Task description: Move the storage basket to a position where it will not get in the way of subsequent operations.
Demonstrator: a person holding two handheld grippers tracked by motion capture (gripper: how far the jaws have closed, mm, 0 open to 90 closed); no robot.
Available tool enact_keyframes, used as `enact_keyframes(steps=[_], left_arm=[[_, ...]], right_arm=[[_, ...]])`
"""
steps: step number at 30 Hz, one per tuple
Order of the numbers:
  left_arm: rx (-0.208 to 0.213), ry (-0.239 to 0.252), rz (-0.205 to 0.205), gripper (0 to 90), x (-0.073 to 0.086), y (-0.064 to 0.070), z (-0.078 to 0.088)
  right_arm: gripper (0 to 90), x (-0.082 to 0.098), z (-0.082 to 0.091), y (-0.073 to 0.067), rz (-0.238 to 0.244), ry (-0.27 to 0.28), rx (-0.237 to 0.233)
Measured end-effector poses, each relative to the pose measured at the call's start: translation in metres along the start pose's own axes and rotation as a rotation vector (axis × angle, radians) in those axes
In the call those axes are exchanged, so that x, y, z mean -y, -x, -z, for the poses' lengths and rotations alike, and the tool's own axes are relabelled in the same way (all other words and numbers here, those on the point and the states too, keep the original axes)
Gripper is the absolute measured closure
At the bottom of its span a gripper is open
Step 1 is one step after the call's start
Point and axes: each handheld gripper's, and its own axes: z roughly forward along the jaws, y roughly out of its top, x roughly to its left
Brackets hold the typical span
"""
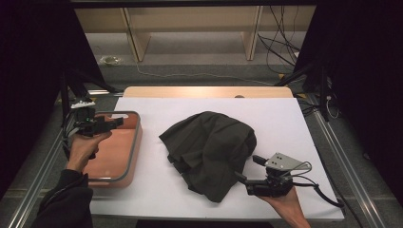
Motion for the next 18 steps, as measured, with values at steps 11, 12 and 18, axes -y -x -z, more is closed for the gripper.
enact_keyframes(steps=[11, 12, 18], left_arm=[[-0.046, -0.046, 0.009, 14.7, 0.002, -0.016, 0.003], [-0.05, -0.054, 0.008, 14.7, 0.002, -0.017, 0.003], [-0.078, -0.099, 0.006, 15.0, 0.002, -0.027, 0.007]], right_arm=[[16.8, 0.0, 0.0, 0.0, 0.003, 0.0, -0.003], [16.8, 0.0, 0.0, 0.0, 0.002, 0.0, -0.003], [16.8, 0.0, -0.001, 0.0, -0.002, -0.008, -0.002]])
